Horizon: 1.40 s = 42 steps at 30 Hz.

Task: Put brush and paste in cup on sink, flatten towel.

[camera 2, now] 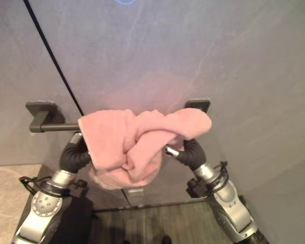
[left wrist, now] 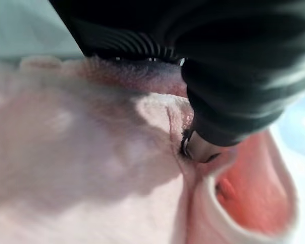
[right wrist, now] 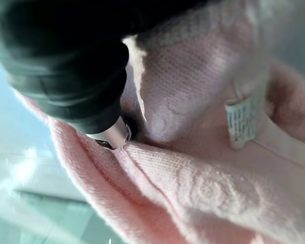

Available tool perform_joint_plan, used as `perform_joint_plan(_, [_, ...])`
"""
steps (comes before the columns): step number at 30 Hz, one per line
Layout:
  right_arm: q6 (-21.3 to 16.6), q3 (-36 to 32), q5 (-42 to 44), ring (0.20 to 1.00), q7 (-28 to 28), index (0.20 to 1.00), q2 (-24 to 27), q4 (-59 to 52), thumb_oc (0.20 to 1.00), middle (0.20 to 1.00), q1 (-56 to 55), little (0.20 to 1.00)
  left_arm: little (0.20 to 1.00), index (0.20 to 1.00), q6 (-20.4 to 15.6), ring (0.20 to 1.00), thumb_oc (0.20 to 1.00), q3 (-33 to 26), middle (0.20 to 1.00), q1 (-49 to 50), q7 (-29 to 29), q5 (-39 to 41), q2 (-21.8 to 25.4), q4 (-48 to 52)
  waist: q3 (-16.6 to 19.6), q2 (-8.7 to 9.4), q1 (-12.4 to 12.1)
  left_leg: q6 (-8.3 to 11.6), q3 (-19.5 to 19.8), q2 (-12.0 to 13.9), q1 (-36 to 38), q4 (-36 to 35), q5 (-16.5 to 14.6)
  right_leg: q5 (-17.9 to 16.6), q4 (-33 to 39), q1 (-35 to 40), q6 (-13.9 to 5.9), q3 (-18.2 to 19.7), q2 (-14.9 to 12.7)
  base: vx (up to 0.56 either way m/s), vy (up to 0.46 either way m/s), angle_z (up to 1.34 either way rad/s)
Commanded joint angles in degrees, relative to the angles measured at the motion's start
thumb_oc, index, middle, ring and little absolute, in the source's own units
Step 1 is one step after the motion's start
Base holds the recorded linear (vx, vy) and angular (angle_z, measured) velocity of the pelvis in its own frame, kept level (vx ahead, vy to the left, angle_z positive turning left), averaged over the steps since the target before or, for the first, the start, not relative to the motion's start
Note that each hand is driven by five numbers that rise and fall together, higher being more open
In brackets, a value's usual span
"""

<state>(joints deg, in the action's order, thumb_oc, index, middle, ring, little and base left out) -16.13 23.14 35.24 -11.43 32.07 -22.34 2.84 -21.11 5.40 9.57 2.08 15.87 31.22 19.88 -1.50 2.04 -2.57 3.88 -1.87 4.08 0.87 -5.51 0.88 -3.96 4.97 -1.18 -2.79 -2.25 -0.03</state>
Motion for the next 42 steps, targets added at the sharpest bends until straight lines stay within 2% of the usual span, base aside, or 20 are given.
perform_joint_plan(1, [-3.3,-0.6,2.0,0.200,0.6,0.200,-1.9,-4.5,0.200,0.200,6.4,0.200,0.200,0.200,-3.6,0.200,0.200,-3.5,0.200,1.9,1.6,2.0,4.4,2.0,1.1,2.52,-2.7,2.69,-0.8,-0.1,-2.7,0.5,4.1,-1.1,0.0,2.2,-5.24,-1.1,-4.4,-0.01,-0.010,0.16])
perform_joint_plan(2, [-2.8,0.3,0.0,0.200,1.4,0.200,-1.4,-3.4,0.200,0.200,7.4,0.200,0.200,0.200,-3.0,0.200,0.200,-4.5,0.200,3.7,1.3,2.5,5.1,0.9,0.6,2.50,-3.7,2.58,-0.3,-0.2,-2.9,0.5,4.3,-1.1,0.0,2.3,-5.11,-1.6,-4.5,-0.01,-0.005,0.17])
perform_joint_plan(6, [-2.2,1.0,-1.7,0.200,2.2,0.200,-1.6,-2.3,0.200,0.200,7.8,0.200,0.200,0.200,-2.3,0.200,0.200,-4.8,0.200,5.1,1.0,2.7,5.7,-1.2,0.5,2.41,-4.5,2.44,0.3,-0.3,-3.0,0.5,4.5,-0.9,0.0,2.5,-4.91,-2.2,-4.6,0.00,0.002,0.22])
perform_joint_plan(7, [-0.4,3.9,0.5,0.200,0.9,0.200,-2.8,2.0,0.200,0.200,6.7,0.200,0.200,0.200,-0.3,0.200,0.200,-0.7,0.200,4.5,0.2,4.1,4.2,-10.1,0.4,2.43,-5.0,2.35,0.9,-0.4,-2.9,0.5,4.7,-0.7,0.0,2.9,-4.83,-3.0,-4.7,0.01,-0.009,0.13])
perform_joint_plan(9, [-0.5,3.8,0.5,0.200,0.8,0.200,-2.8,2.2,0.200,0.200,6.8,0.200,0.200,0.200,-0.6,0.200,0.200,-0.4,0.200,4.2,0.2,4.1,4.1,-10.5,0.4,2.37,-5.0,2.35,1.0,-0.4,-2.9,0.5,4.7,-0.6,0.0,3.0,-4.84,-3.1,-4.7,0.00,-0.004,0.21])
perform_joint_plan(10, [0.5,5.9,-0.5,0.200,2.3,0.200,-5.4,9.8,0.200,0.200,5.6,0.200,0.200,0.200,1.2,0.200,0.200,5.9,0.200,-0.1,1.8,-2.9,2.9,-22.1,0.4,2.19,-4.2,2.27,0.8,-0.4,-2.7,0.5,4.8,-0.7,0.0,3.1,-4.74,-3.0,-4.7,-0.01,0.001,0.12])
perform_joint_plan(11, [0.4,5.8,-0.6,0.200,2.3,0.200,-5.4,9.9,0.200,0.200,5.6,0.200,0.200,0.200,1.1,0.200,0.200,6.1,0.200,-0.3,1.9,-3.1,2.8,-22.3,0.4,2.19,-4.3,2.27,0.8,-0.4,-2.7,0.5,4.8,-0.7,0.0,3.2,-4.74,-3.0,-4.7,-0.04,0.018,-0.03])
perform_joint_plan(12, [0.8,6.2,-2.5,0.200,3.7,0.200,-8.1,14.6,0.200,0.200,3.2,0.200,0.200,0.200,2.0,0.200,0.200,10.3,0.200,-2.3,1.2,-2.6,-0.3,-27.1,0.7,1.86,-3.1,2.13,0.2,-0.3,-2.5,0.5,4.7,-0.9,0.0,3.0,-4.83,-2.6,-4.7,-0.02,0.022,-0.08])
perform_joint_plan(20, [1.6,4.8,-4.9,0.200,7.0,0.200,-11.5,25.7,0.200,0.200,-0.5,0.200,0.200,0.200,2.8,0.200,0.200,14.8,0.200,-5.2,2.1,-4.7,-3.5,-33.5,1.5,1.45,-0.8,1.88,-1.4,0.0,-1.6,0.5,4.2,-1.3,0.0,2.9,-4.86,-1.1,-4.6,-0.01,0.010,-0.08])
perform_joint_plan(28, [1.5,5.0,-6.0,0.200,8.8,0.200,-12.4,28.0,0.200,0.200,0.6,0.200,0.200,0.200,2.8,0.200,0.200,15.6,0.200,-6.1,3.1,-4.6,-4.2,-34.3,1.8,1.18,-0.5,1.74,-2.0,-0.1,-1.2,0.5,4.1,-1.3,0.0,2.9,-4.84,-0.4,-4.6,-0.01,0.006,-0.10])
perform_joint_plan(29, [1.9,4.8,-7.9,1.000,10.4,1.000,-12.5,28.4,1.000,1.000,1.0,1.000,0.200,0.200,2.9,0.200,0.200,15.4,0.200,-6.1,3.2,-4.5,-3.8,-33.2,1.8,1.10,-0.5,1.75,-2.1,-0.1,-1.2,0.5,4.1,-1.3,0.0,2.9,-4.85,-0.4,-4.7,-0.02,0.002,-0.04])
perform_joint_plan(32, [2.6,4.5,-10.3,1.000,11.1,1.000,-11.9,27.0,1.000,1.000,0.7,1.000,0.200,0.200,3.1,0.200,0.200,14.1,0.200,-5.1,3.4,-5.4,-2.3,-30.0,1.8,1.16,-0.8,1.66,-1.9,0.0,-1.2,0.5,4.1,-1.3,0.0,2.9,-4.85,-0.5,-4.7,0.00,0.000,0.00])
perform_joint_plan(33, [2.7,4.3,-9.8,1.000,11.3,1.000,-12.1,27.5,1.000,1.000,0.4,1.000,0.416,0.416,3.3,0.416,0.416,13.7,0.416,-4.7,3.7,-5.8,-2.0,-29.4,1.8,1.19,-0.9,1.62,-1.9,-0.1,-1.2,0.5,4.1,-1.3,0.0,2.9,-4.85,-0.5,-4.7,0.00,0.000,0.00])
perform_joint_plan(34, [2.8,3.8,-9.1,1.000,11.5,1.000,-12.3,28.1,1.000,1.000,-0.1,1.000,1.000,1.000,3.6,1.000,1.000,13.3,1.000,-4.2,3.9,-6.4,-1.7,-29.1,1.7,1.21,-1.0,1.58,-1.8,-0.1,-1.2,0.5,4.1,-1.2,0.0,3.0,-4.85,-0.7,-4.7,0.00,0.000,0.00])
perform_joint_plan(37, [3.8,2.7,-10.2,1.000,12.3,1.000,-12.4,31.7,1.000,1.000,-1.6,1.000,1.000,1.000,5.9,1.000,1.000,12.2,1.000,-2.7,4.9,-10.7,-1.8,-31.1,1.7,1.23,-1.1,1.44,-1.7,-0.2,-1.1,0.5,4.1,-1.2,0.0,3.1,-4.83,-0.8,-4.7,0.00,0.000,0.00])
perform_joint_plan(40, [7.6,0.5,-7.0,1.000,12.8,1.000,-14.5,42.0,1.000,1.000,-4.0,1.000,1.000,1.000,11.3,1.000,1.000,12.0,1.000,-1.1,2.0,-7.9,-4.6,-37.6,1.7,1.03,-0.6,1.26,-2.1,-0.2,-1.1,0.5,4.3,-1.5,0.0,2.9,-4.77,-0.6,-4.7,-0.03,0.007,0.01])
perform_joint_plan(41, [7.6,0.5,-7.0,1.000,12.8,1.000,-14.5,42.0,1.000,1.000,-4.0,1.000,1.000,1.000,11.3,1.000,1.000,12.0,1.000,-1.1,2.0,-7.9,-4.6,-37.6,1.7,1.03,-0.6,1.26,-2.1,-0.2,-1.1,0.5,4.3,-1.5,0.0,2.9,-4.77,-0.6,-4.7,0.00,0.000,0.00])
perform_joint_plan(42, [10.2,-1.4,2.5,1.000,12.2,1.000,-17.8,52.3,1.000,1.000,-4.4,1.000,1.000,1.000,15.1,1.000,1.000,12.7,1.000,-1.7,0.3,-9.2,-5.9,-42.4,1.8,0.91,-0.2,1.23,-2.4,-0.1,-1.1,0.5,4.3,-1.6,0.0,2.7,-4.68,-0.4,-4.6,0.00,0.000,0.00])
